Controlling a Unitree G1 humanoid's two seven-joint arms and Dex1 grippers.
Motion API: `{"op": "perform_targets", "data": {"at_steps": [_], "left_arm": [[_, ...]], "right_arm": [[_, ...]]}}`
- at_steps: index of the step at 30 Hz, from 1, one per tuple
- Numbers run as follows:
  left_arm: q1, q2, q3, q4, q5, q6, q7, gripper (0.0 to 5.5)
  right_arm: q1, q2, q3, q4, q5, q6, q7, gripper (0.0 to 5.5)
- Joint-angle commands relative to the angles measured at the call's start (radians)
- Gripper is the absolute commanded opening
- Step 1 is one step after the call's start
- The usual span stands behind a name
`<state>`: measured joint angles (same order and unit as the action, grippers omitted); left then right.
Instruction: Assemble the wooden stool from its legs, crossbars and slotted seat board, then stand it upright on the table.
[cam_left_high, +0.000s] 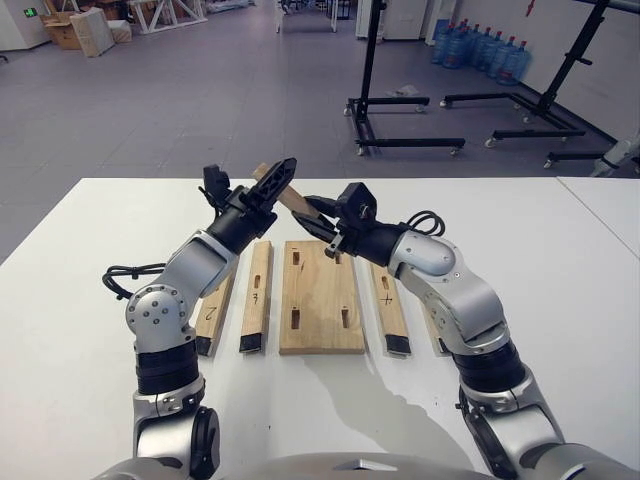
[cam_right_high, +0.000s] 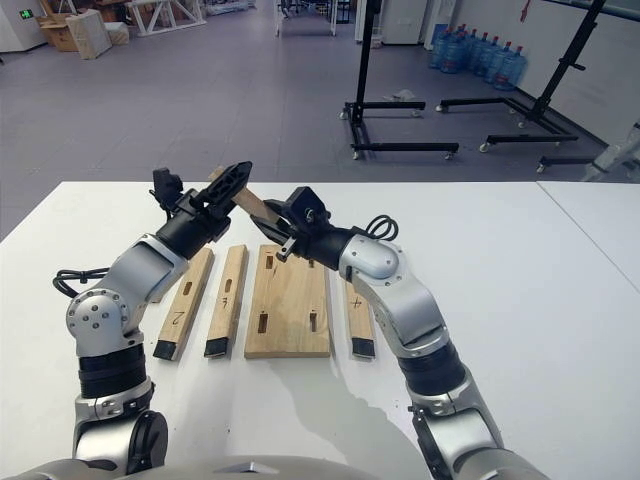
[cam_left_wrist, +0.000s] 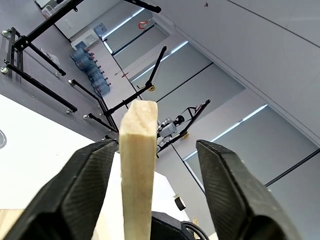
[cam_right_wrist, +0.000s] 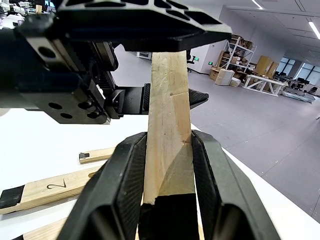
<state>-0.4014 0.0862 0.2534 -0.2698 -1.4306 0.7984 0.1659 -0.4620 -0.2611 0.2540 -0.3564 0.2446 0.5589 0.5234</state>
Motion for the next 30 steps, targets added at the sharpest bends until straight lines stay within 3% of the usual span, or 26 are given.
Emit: {"op": "perform_targets", "data": {"at_steps": [1,13,22,23,30], "left_arm": [[0.009,0.003,-0.01,-0.017,-0.016,-0.01,0.023,2.33],[0.023,0.036,-0.006,0.003,-0.014,-0.012,0.012,0.43],[0.022,0.037,-0.014,-0.007,0.002,-0.028,0.012,0.39],[0.022,0.037,-0.014,-0.009,0.004,-0.031,0.013,0.39],[0.023,0.051,-0.018,-0.01,0.04,-0.039,0.003,0.39]], "right_arm": [[-0.009,-0.003,0.003,-0.002,-0.005,0.009,0.003,1.29],[-0.014,0.0,-0.009,0.001,-0.002,0.015,-0.003,1.29],[-0.008,0.008,0.011,-0.022,0.004,0.039,0.001,1.29],[-0.003,0.004,0.012,-0.025,-0.003,0.057,-0.01,1.67],[0.014,-0.021,0.024,-0.033,0.023,0.141,0.018,2.79]]}}
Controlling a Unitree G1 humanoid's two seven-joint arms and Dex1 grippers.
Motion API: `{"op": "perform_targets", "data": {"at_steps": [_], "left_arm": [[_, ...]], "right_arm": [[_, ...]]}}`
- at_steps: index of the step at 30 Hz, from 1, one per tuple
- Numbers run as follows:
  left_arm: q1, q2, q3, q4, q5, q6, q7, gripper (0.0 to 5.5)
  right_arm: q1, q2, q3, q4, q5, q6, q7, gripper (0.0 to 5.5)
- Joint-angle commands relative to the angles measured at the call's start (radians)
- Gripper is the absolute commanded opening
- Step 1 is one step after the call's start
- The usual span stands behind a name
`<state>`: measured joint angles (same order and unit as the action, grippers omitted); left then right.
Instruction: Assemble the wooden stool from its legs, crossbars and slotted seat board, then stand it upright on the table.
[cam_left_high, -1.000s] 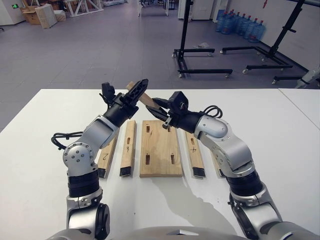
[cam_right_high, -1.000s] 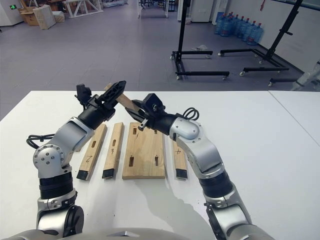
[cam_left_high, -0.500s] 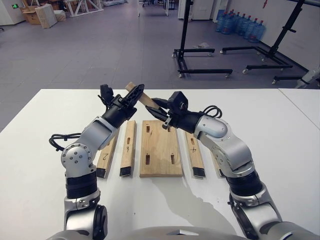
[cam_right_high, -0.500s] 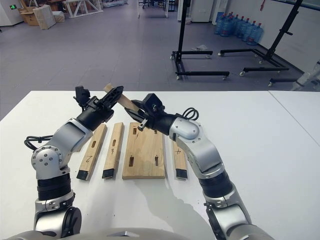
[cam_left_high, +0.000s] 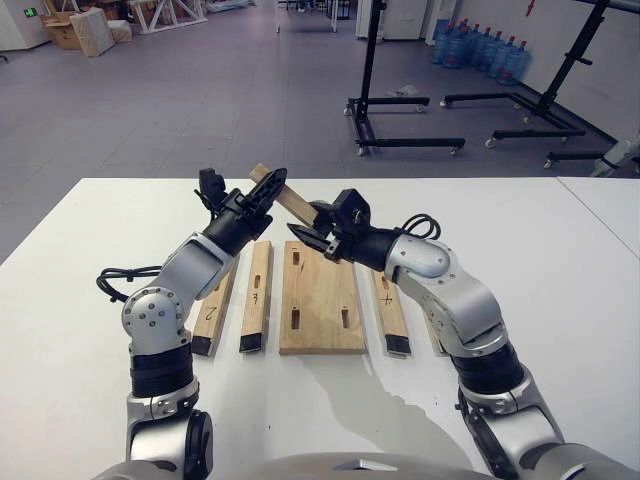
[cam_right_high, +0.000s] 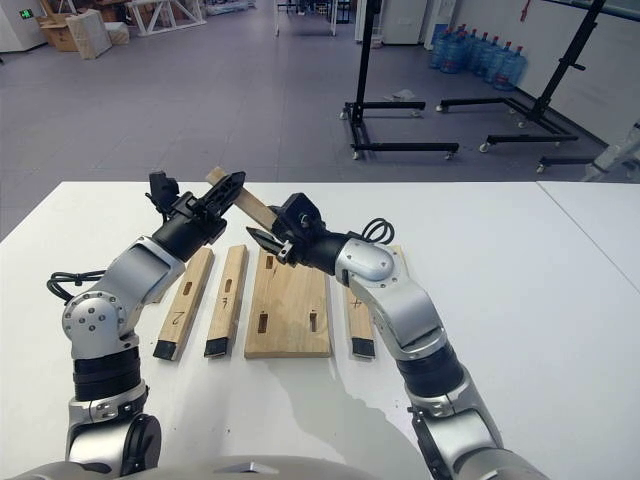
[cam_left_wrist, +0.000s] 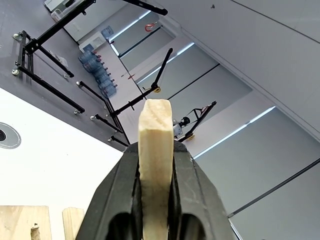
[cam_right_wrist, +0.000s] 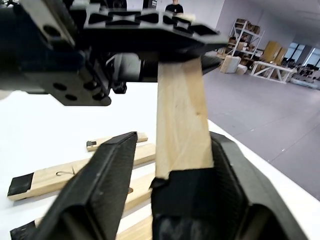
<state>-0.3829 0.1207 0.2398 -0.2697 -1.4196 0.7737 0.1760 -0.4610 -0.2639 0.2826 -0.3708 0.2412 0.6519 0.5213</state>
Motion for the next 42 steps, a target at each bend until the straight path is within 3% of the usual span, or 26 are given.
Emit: {"op": "perform_targets", "data": {"at_steps": [1,8,10,13,16,21,31,42], "left_arm": [[0.006,0.022,-0.004,-0.009,0.042,-0.015,-0.012,0.39],[0.036,0.094,0.015,0.011,0.141,-0.021,-0.087,0.39],[0.086,0.189,0.04,-0.043,0.225,-0.014,-0.097,0.39],[0.206,0.347,0.034,-0.16,0.454,-0.024,-0.091,0.39],[0.279,0.375,0.022,-0.214,0.634,-0.057,-0.039,0.39],[0.331,0.275,-0.046,-0.226,0.803,-0.137,-0.011,0.39],[0.391,0.187,-0.027,-0.04,0.918,-0.356,-0.198,0.39],[0.352,0.131,-0.045,0.015,0.992,-0.408,-0.239,0.39]], "right_arm": [[0.008,-0.024,-0.025,-0.026,0.047,0.071,0.028,2.93],[-0.139,-0.15,-0.332,-0.04,0.266,0.243,0.088,4.13],[-0.166,-0.196,-0.439,0.006,0.304,0.251,0.084,4.49],[-0.123,-0.206,-0.502,0.022,0.309,0.249,0.034,4.94],[-0.062,-0.161,-0.493,0.003,0.297,0.241,-0.036,5.03],[-0.009,-0.089,-0.446,-0.011,0.284,0.231,-0.133,5.03],[0.01,-0.072,-0.405,0.004,0.285,0.207,-0.154,5.03],[-0.008,-0.074,-0.381,0.018,0.284,0.198,-0.152,5.03]]}}
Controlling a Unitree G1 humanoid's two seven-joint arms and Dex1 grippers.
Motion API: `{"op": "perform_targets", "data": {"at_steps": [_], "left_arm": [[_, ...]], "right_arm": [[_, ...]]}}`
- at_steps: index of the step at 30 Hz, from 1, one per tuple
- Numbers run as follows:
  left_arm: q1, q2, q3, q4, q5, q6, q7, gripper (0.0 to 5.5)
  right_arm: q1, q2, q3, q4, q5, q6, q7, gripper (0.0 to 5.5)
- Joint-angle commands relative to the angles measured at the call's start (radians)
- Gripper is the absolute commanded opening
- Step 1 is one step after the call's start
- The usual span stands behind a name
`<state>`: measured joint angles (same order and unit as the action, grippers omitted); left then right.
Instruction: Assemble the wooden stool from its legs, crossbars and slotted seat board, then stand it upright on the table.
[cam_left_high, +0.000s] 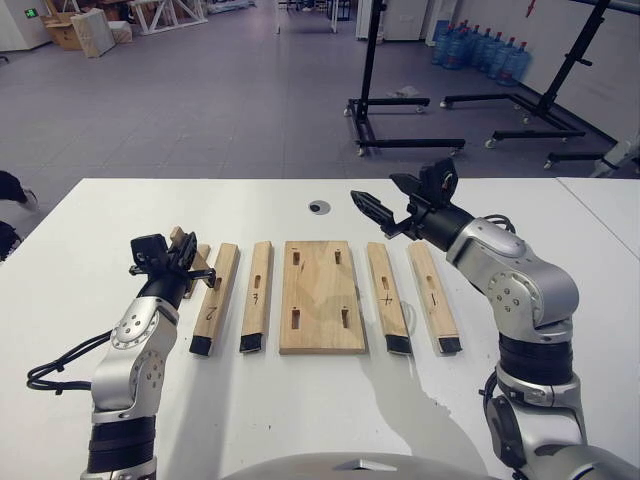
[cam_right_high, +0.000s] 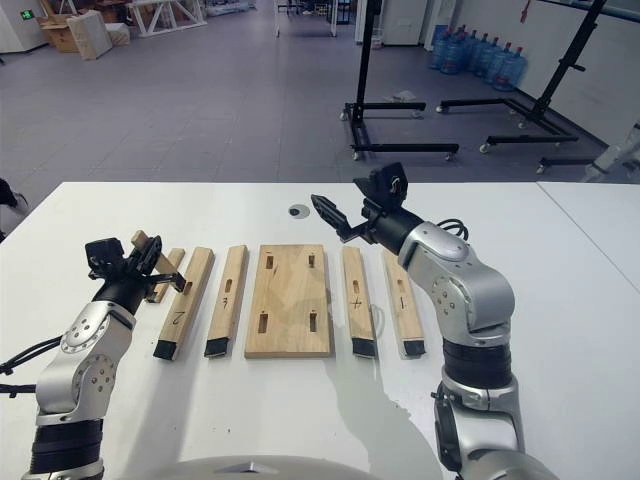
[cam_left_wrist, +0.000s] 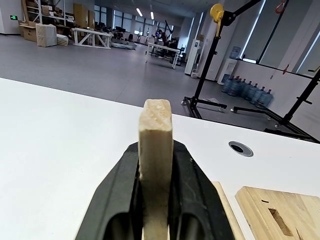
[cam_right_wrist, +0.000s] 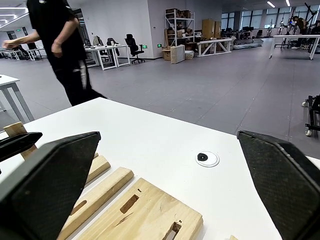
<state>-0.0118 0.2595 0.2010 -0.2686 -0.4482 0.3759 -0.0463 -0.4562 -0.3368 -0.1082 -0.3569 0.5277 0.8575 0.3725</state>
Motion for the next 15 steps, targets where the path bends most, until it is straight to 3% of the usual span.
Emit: {"op": "perform_targets", "data": {"at_steps": [1,15], "left_arm": [[-0.022,-0.011,-0.007,0.016,0.026,-0.01,-0.018,0.39],[-0.007,-0.044,-0.01,0.054,0.09,-0.043,-0.048,0.39]], "right_arm": [[-0.013,-0.001,0.011,0.005,-0.003,-0.008,-0.003,5.03],[-0.014,0.001,0.02,0.005,0.001,-0.005,-0.007,5.03]]}}
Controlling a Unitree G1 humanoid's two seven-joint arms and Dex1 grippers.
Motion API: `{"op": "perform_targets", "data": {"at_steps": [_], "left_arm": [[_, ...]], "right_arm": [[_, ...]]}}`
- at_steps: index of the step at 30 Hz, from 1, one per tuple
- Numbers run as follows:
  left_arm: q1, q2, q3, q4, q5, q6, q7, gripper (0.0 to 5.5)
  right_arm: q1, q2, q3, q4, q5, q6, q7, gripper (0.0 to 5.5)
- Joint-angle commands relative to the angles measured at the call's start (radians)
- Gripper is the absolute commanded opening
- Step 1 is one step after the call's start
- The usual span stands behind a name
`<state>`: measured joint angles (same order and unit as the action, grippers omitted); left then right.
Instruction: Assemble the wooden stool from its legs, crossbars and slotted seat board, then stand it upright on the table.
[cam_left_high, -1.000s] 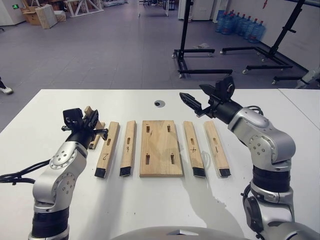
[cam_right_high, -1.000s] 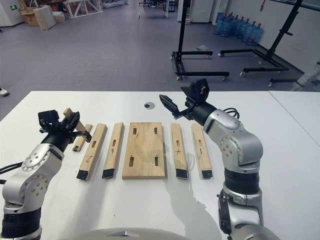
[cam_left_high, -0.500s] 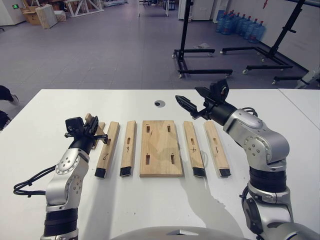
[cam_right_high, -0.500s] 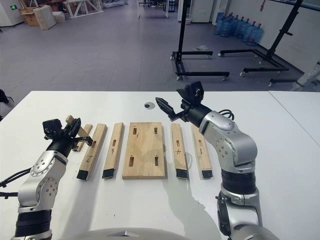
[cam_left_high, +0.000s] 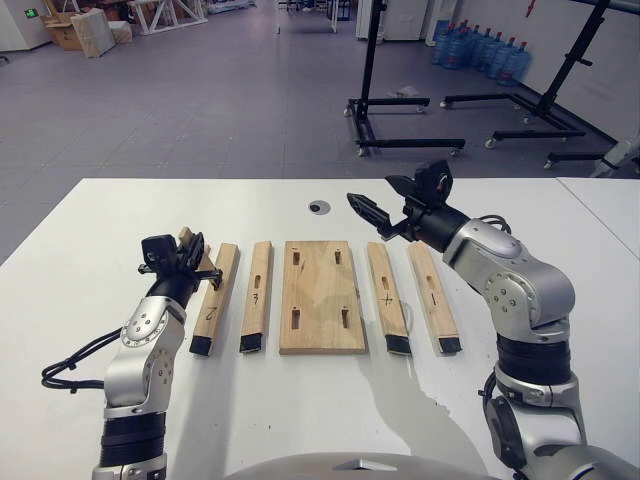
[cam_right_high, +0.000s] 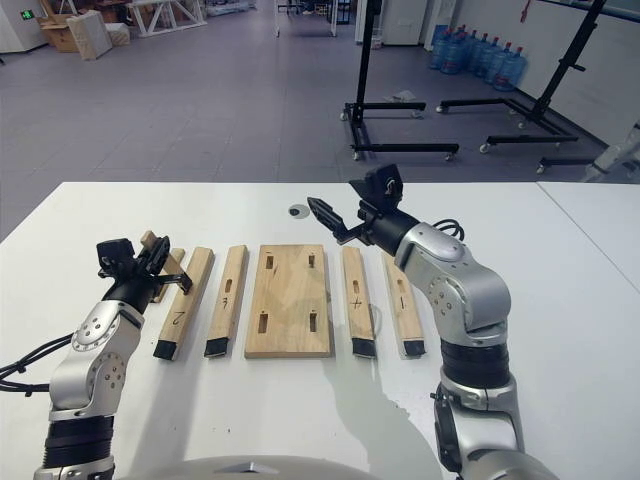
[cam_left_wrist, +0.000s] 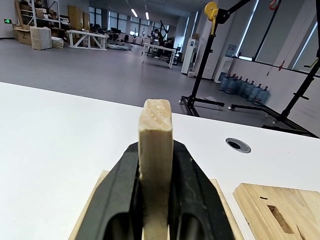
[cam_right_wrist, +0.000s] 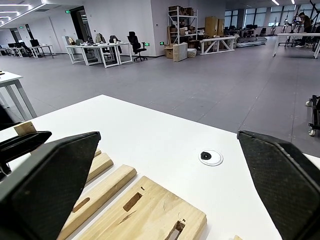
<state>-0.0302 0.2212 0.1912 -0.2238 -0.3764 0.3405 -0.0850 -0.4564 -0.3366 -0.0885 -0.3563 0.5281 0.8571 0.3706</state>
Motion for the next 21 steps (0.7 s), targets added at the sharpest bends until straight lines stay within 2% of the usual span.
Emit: {"op": "perform_targets", "data": {"at_steps": [1,11,21], "left_arm": [[0.015,-0.007,-0.001,0.009,0.022,-0.01,-0.01,0.39],[0.032,-0.028,-0.017,0.042,0.062,-0.039,-0.03,0.39],[0.096,-0.029,-0.112,0.292,0.228,-0.276,-0.081,0.39]], "right_arm": [[-0.014,0.002,0.001,0.005,0.001,-0.005,-0.005,5.03],[-0.012,0.003,0.003,0.002,0.004,-0.001,-0.007,5.03],[-0.006,0.006,0.021,0.003,-0.005,-0.011,-0.008,5.03]]}}
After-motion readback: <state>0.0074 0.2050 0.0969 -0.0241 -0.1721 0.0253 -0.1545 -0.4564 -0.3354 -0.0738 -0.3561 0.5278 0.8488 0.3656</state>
